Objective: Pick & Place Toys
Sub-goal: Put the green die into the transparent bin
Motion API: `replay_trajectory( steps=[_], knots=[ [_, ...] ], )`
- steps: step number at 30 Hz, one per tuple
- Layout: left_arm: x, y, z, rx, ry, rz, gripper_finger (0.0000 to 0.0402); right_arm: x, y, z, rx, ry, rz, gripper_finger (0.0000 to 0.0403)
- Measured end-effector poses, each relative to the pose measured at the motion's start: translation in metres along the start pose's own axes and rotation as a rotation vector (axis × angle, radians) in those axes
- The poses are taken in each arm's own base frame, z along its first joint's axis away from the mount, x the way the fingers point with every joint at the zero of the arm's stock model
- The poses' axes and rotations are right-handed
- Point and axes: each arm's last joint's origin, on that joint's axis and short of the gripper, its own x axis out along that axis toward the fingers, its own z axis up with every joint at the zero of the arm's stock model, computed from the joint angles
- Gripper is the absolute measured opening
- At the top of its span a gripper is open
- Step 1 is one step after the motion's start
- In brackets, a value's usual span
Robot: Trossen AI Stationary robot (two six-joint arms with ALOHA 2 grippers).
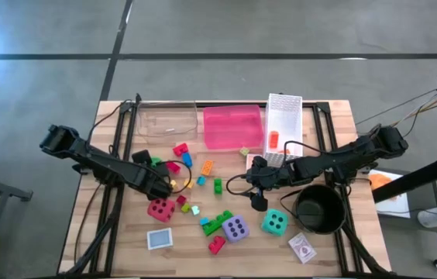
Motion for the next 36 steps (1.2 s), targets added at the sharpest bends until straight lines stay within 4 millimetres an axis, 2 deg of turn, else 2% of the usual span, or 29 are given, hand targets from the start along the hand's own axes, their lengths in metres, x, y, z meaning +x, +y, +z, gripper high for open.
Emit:
replay_trajectory(
  steps=[6,9,11,16,17,26,36],
  knots=[
    [0.000,0.000,0.000,-0.014,-0.002,-0.001,0.0302,0.000,0.000,0.000,0.000,0.000,0.000,0.0306],
    [0.000,0.000,0.000,-0.028,-0.002,0.000,0.0288,0.000,0.000,0.000,0.000,0.000,0.000,0.0306],
    [0.000,0.000,0.000,-0.029,-0.002,0.000,0.0261,0.000,0.000,0.000,0.001,0.000,0.000,0.0306],
    [0.000,0.000,0.001,-0.032,-0.007,0.002,0.0143,0.000,0.000,0.000,0.025,-0.001,0.000,0.0306],
    [0.000,0.000,0.001,-0.032,-0.009,0.003,0.0134,0.000,0.000,0.000,0.024,-0.001,0.000,0.0306],
    [-0.006,0.001,0.004,-0.052,-0.003,0.009,0.0134,0.000,0.000,0.000,0.024,-0.001,0.000,0.0306],
    [-0.048,0.014,0.029,-0.144,-0.118,0.055,0.0115,0.000,0.000,0.000,0.024,-0.001,0.000,0.0306]
  ],
)
